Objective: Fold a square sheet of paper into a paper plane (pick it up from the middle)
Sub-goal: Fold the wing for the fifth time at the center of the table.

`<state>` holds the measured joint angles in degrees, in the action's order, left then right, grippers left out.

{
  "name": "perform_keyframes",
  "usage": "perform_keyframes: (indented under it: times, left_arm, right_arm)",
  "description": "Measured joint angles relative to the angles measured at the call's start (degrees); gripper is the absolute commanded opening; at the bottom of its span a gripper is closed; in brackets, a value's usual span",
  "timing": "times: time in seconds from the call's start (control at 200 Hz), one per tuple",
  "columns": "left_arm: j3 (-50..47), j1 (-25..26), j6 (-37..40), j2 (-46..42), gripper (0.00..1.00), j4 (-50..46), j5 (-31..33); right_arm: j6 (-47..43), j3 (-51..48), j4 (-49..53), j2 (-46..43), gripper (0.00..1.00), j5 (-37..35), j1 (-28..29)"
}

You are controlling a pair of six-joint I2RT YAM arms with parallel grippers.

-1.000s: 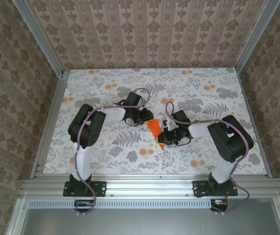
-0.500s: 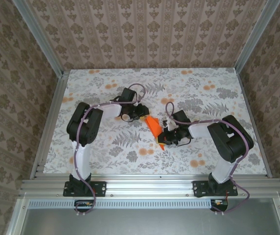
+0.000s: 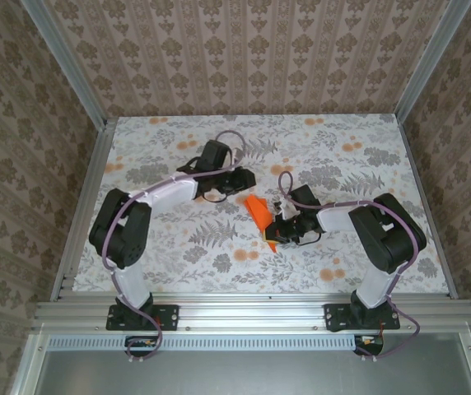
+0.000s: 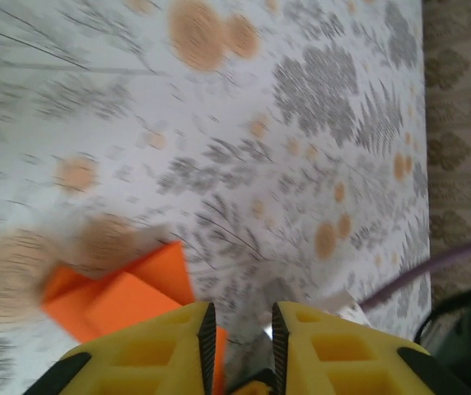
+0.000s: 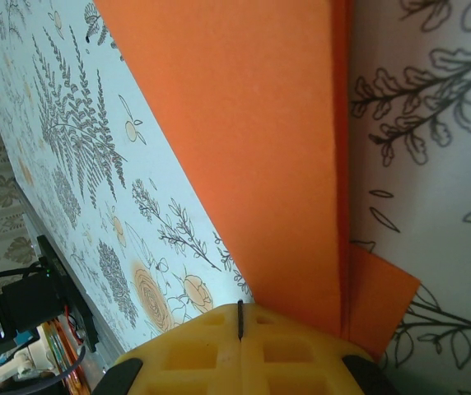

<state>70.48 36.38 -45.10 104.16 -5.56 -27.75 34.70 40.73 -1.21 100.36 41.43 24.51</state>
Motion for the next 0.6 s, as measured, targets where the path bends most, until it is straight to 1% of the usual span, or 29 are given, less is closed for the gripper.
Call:
perform_keyframes:
  times: [0.115,0.185,0.29,0.41,0.6]
  left_arm:
    - [0.0,4.3,-0.4,1.2,0.23,0.3,0.1]
    - [-0.9,5.6,-1.2,2.7,0.22,2.0,-0.1]
    - [-2.7,5.5,-2.3,5.2,0.20,3.6,-0.1]
    - [-3.8,4.9,-2.7,8.3,0.19,4.5,0.3]
    - [-5.0,4.0,-2.9,9.9,0.19,6.1,0.5]
  right_arm:
    - [0.1,0.0,0.0,0.0,0.03,0.0,0.0]
    - [0.2,0.0,0.0,0.0,0.03,0.0,0.0]
    - [0.3,0.0,0.0,0.0,0.03,0.0,0.0]
    - [0.6,0.0,-0.1,0.0,0.03,0.0,0.0]
    - [1.3,0.0,-0.2,0.0,0.04,0.0,0.0]
